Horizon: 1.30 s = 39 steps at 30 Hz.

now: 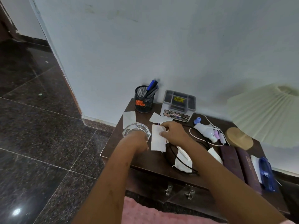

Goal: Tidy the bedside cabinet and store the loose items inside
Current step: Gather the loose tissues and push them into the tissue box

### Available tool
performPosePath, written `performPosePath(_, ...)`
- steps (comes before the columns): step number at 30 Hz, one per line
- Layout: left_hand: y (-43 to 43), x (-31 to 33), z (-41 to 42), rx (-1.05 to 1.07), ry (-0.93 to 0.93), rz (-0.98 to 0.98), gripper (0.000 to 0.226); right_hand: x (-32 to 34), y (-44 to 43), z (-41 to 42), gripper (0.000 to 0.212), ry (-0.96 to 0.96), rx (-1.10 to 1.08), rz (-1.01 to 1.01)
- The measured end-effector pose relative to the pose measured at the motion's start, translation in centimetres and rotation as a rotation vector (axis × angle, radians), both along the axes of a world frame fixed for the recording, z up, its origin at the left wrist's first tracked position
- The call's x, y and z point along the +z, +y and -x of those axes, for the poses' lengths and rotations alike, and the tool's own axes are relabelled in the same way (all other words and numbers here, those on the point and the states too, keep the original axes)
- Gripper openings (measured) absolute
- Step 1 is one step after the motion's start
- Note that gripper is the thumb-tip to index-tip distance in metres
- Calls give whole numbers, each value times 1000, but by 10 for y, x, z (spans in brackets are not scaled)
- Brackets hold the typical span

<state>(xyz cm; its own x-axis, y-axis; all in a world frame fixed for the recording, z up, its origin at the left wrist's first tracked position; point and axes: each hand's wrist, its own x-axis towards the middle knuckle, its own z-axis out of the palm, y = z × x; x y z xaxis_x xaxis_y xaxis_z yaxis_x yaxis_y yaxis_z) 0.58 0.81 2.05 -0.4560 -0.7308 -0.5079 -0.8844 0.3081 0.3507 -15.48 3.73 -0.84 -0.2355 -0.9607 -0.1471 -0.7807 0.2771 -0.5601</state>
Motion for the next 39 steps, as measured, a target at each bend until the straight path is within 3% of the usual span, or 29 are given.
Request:
performPosePath(2,3,1,0,92,208,56,42,20,14,5,7,-160,-26,72)
performPosePath(5,13,2,4,226,605,24,38,49,47,10,13,-439,-121,112)
performPosePath(9,46,16,20,129,958,-191,18,67,96,13,6,-563,-194,155)
performPosePath(13,88,24,36,142,1056,-228,15,70,142,15,7,-685,-269,202)
performPosePath(17,121,25,46,273,1043,-296,16,63,174,25,29,-750,-345,269)
performPosePath(21,145,22,51,502,1048,-440,19,43,187,60,27,-469,-423,216)
performPosePath(27,151,0,56,723,1055,-645,27,11,177,109,23,84,-336,-94)
performPosePath(31,135,-8,78,713,992,-667,35,1,156,104,35,86,-264,-228)
performPosePath(36,110,-9,97,625,919,-614,30,-9,133,89,42,333,-224,-269)
performPosePath(39,100,-11,94,609,885,-611,22,-17,126,87,38,385,-203,-284)
